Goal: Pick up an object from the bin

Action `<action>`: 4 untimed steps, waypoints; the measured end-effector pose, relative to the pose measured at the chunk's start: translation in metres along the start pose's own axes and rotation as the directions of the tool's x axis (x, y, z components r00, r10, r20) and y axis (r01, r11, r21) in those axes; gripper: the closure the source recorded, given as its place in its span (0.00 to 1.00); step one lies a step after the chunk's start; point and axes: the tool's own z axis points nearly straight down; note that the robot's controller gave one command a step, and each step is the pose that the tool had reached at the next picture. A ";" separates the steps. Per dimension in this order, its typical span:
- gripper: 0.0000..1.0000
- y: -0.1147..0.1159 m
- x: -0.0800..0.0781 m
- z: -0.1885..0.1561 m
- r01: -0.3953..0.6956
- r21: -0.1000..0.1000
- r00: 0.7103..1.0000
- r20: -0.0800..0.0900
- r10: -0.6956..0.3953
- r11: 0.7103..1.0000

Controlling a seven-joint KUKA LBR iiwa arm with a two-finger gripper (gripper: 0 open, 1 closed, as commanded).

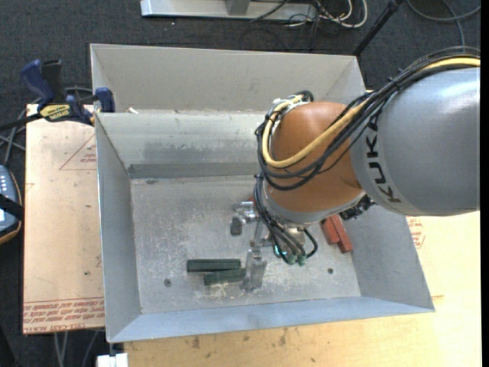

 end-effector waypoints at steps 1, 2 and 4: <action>0.00 -0.001 -0.002 -0.003 -0.003 -0.001 1.000 0.007 0.003 1.000; 0.00 -0.003 0.000 0.068 -0.012 -0.002 1.000 0.012 0.012 1.000; 0.00 0.003 0.008 0.092 -0.057 -0.001 0.998 0.006 0.057 0.998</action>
Offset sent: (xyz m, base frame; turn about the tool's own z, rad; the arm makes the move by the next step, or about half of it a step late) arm -0.0052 -0.0047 -0.1221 0.0206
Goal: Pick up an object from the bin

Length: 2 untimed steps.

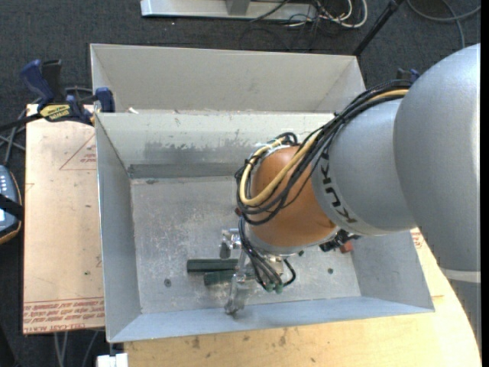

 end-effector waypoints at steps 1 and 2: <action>0.00 0.005 -0.006 0.030 -0.127 -0.003 0.992 0.009 0.127 0.992; 1.00 0.007 0.001 0.029 -0.084 0.000 0.996 0.000 0.084 0.996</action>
Offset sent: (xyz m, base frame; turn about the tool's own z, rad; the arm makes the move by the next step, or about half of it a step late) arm -0.0008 0.0067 -0.0307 0.0829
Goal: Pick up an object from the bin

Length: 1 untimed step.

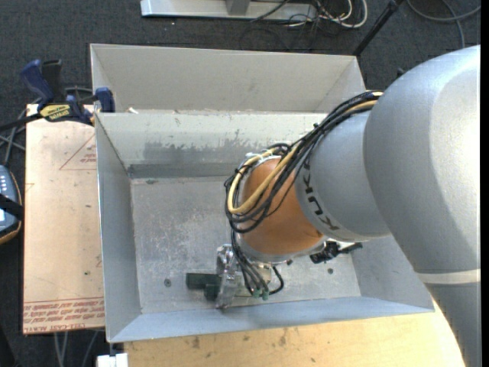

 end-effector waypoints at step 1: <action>1.00 0.000 0.000 0.000 0.000 0.000 1.000 0.000 0.000 1.000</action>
Offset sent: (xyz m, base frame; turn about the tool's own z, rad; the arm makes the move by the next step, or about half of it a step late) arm -0.0002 0.0000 0.0247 0.0000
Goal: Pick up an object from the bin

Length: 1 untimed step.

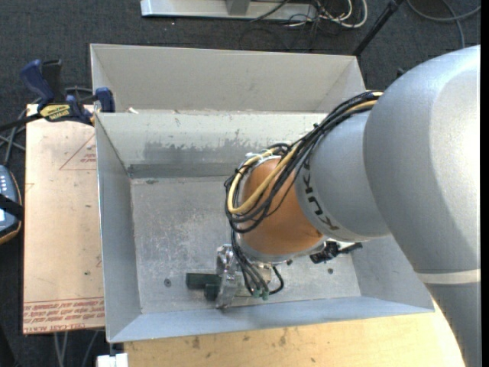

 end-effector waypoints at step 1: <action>1.00 0.000 0.001 -0.002 -0.001 0.001 1.000 -0.001 0.001 1.000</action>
Offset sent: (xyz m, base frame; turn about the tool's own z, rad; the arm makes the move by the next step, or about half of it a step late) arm 0.0002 0.0000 0.0614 0.0000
